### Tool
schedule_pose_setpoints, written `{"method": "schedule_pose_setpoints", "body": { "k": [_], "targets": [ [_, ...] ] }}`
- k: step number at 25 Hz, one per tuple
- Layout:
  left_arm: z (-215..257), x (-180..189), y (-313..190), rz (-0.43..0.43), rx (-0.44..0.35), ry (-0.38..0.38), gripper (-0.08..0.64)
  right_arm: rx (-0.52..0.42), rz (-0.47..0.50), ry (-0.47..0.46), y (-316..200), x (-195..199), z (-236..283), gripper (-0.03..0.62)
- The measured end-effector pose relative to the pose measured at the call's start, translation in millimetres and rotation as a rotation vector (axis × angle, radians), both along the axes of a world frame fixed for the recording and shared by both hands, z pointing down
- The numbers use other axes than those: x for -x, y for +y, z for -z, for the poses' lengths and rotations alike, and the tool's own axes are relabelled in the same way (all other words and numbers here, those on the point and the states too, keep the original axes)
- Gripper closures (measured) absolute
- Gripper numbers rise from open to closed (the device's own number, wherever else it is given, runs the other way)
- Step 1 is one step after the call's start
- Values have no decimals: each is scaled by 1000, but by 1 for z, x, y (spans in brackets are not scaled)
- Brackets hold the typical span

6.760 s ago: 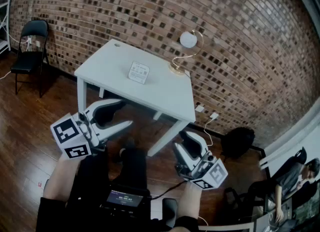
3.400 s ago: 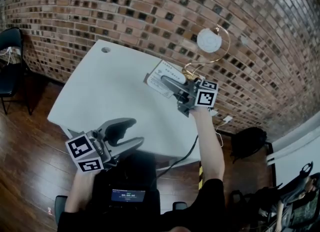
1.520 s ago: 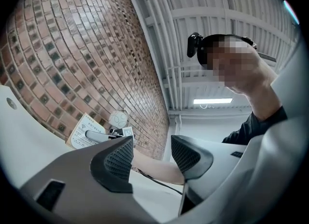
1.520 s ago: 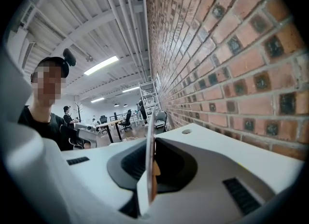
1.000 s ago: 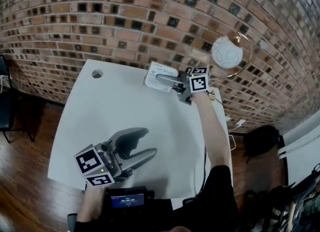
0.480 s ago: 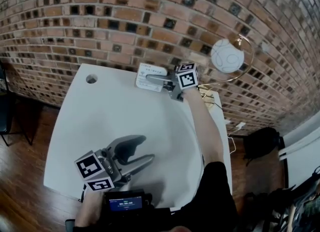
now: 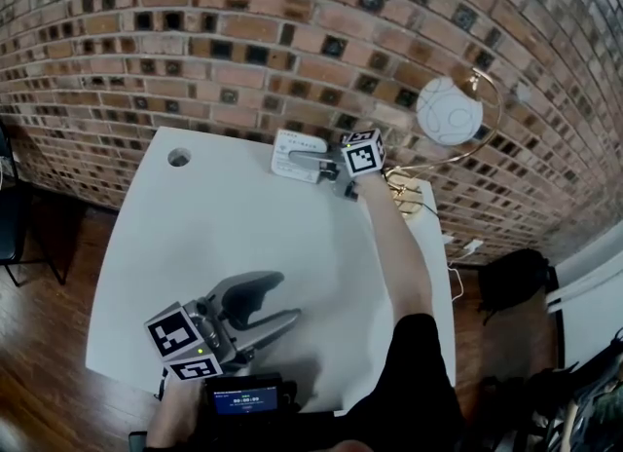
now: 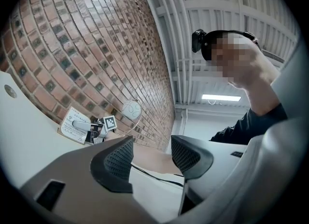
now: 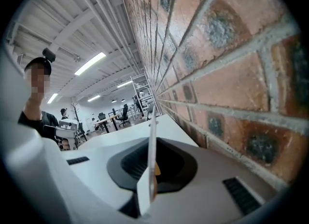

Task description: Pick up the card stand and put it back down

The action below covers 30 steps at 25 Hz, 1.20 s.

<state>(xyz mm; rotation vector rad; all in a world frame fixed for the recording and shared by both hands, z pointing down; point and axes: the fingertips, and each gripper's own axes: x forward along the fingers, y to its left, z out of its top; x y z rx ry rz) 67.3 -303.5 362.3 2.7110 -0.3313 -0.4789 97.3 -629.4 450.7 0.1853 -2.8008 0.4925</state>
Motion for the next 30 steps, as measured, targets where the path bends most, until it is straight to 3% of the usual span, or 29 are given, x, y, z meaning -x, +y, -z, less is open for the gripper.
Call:
{"method": "schedule_pose_setpoints", "body": {
  "k": [15,21,30],
  "targets": [
    [-3,0,0,6,6,-1,319,10,7,-64,-7,-15,-9,560],
    [-3,0,-1,8,9,-5,319,19,-47,-58,-16,-18,-3,456],
    [-5,0,-1,11,11,-5,319,19,-78,-53,-12,-29,-2,453]
  ]
}}
